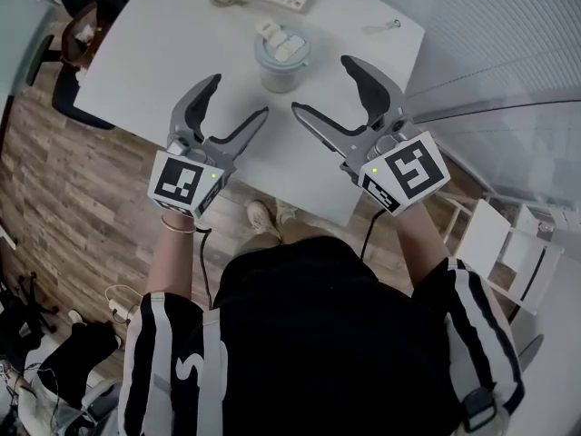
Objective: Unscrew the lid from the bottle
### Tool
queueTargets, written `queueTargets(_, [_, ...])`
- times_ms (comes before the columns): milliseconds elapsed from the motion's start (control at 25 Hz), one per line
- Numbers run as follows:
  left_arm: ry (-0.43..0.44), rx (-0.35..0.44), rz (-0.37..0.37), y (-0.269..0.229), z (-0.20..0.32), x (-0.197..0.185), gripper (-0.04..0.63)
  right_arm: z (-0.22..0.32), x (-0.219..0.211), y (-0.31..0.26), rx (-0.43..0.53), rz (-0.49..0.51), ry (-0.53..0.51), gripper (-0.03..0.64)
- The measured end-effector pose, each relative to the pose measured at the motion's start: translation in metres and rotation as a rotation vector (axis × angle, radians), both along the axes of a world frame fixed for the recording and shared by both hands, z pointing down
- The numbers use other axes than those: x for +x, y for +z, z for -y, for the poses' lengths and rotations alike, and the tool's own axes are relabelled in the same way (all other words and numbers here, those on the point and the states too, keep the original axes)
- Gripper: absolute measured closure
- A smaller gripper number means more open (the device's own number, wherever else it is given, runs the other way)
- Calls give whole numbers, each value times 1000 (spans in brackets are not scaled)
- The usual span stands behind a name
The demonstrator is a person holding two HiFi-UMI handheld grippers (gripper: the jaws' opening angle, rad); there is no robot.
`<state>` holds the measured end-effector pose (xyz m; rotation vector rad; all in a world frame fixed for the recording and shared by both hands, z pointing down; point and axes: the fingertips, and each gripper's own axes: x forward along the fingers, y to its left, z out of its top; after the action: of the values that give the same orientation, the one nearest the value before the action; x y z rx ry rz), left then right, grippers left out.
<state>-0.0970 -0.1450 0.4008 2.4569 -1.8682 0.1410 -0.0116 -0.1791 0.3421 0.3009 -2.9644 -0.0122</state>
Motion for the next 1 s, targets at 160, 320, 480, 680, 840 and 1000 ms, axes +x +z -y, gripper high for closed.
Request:
queueTargets(160, [18, -38, -28, 24, 30, 0, 181, 16, -20, 15, -12, -20, -31, 222])
queueTargets(320, [58, -70, -3, 41, 51, 7, 152, 26, -40, 25, -2, -37, -48, 194])
queueTargets(480, [72, -83, 11, 52, 69, 9, 138, 35, -55, 38, -17, -54, -66, 167])
queueTargets(680, [82, -82, 16, 64, 87, 10, 132, 41, -66, 53, -42, -59, -72, 155])
queueTargets(840, [116, -81, 16, 66, 97, 18, 132, 44, -73, 57, -47, -58, -75, 152])
queueTargets(1000, [142, -85, 23, 65, 108, 24, 130, 45, -82, 57, -47, -49, -94, 153])
